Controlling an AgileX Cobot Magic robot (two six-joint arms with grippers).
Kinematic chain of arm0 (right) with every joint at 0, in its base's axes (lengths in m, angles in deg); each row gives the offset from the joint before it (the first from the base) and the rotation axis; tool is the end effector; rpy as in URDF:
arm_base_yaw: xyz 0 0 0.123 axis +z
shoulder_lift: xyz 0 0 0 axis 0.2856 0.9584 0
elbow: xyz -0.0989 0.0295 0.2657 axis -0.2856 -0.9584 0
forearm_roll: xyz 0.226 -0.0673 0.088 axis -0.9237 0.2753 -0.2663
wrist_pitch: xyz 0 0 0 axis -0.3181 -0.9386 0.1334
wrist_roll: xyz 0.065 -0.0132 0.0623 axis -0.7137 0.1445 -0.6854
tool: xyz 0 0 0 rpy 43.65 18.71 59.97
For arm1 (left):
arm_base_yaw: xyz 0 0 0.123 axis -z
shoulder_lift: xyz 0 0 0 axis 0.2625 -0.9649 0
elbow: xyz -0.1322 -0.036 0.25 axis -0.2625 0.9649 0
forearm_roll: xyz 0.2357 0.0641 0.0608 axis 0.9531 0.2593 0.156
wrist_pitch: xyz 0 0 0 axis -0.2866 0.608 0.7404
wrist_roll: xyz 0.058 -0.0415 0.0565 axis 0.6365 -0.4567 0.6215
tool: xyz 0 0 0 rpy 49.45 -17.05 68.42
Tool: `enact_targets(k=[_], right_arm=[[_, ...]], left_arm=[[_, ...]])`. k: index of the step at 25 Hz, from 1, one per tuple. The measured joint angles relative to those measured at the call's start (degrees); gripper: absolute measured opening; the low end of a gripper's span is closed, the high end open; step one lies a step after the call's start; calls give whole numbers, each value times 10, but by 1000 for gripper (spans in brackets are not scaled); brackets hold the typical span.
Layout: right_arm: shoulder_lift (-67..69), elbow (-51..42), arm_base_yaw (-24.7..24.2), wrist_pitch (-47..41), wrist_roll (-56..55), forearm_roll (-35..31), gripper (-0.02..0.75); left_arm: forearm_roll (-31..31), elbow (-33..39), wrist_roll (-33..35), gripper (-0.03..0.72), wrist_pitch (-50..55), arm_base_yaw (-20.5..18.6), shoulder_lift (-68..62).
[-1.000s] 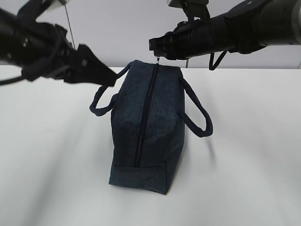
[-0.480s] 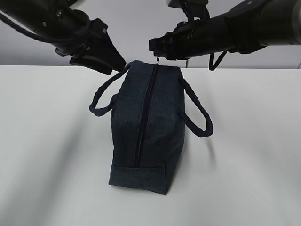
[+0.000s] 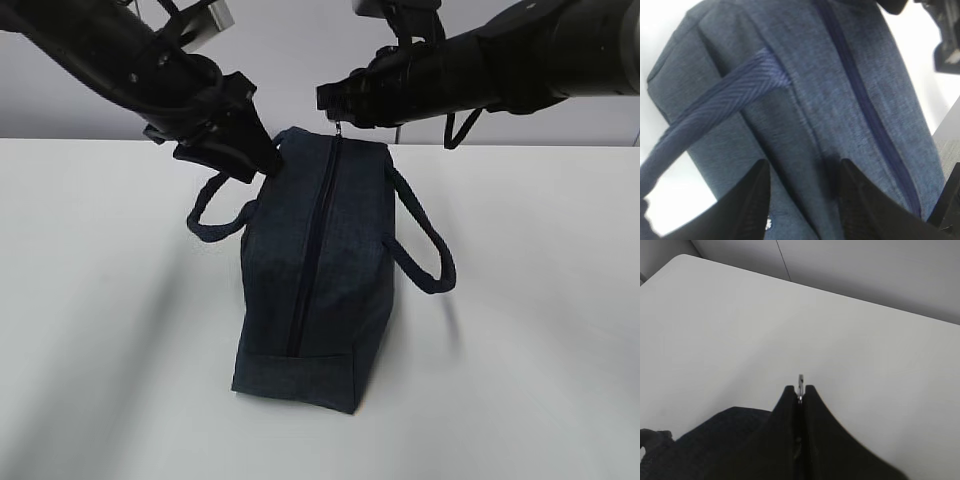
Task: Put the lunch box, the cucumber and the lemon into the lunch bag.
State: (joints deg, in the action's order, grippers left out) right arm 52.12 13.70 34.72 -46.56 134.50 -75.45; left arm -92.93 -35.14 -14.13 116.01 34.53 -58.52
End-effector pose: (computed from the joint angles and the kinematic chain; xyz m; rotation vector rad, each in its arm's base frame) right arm 0.4298 0.1688 0.2462 -0.3976 2.0862 0.5656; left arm 0.3752 -0.1910 0.2631 0.6808 2.6068 -0.9962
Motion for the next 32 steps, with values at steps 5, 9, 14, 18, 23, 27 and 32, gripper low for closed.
enact_targets(k=[5, 9, 14, 18, 23, 27, 32], right_arm=[[0, 0, 0, 0, 2, 0, 0], [0, 0, 0, 0, 2, 0, 0], [0, 0, 0, 0, 2, 0, 0], [0, 0, -1, 0, 2, 0, 0], [0, 0, -3, 0, 2, 0, 0], [0, 0, -3, 0, 2, 0, 0], [0, 0, -3, -1, 2, -1, 0]], left_arm=[[0, -13, 0, 304, 2, 9, -5], [0, -34, 0, 304, 13, 9, -5], [-2, -41, -9, 303, 14, 13, -12], [-2, -41, -15, 300, 16, 14, -21], [0, -41, -19, 250, 16, 14, -30], [0, -41, -5, 141, 16, 14, -31], [1, -41, 21, 3, 16, 16, -32]])
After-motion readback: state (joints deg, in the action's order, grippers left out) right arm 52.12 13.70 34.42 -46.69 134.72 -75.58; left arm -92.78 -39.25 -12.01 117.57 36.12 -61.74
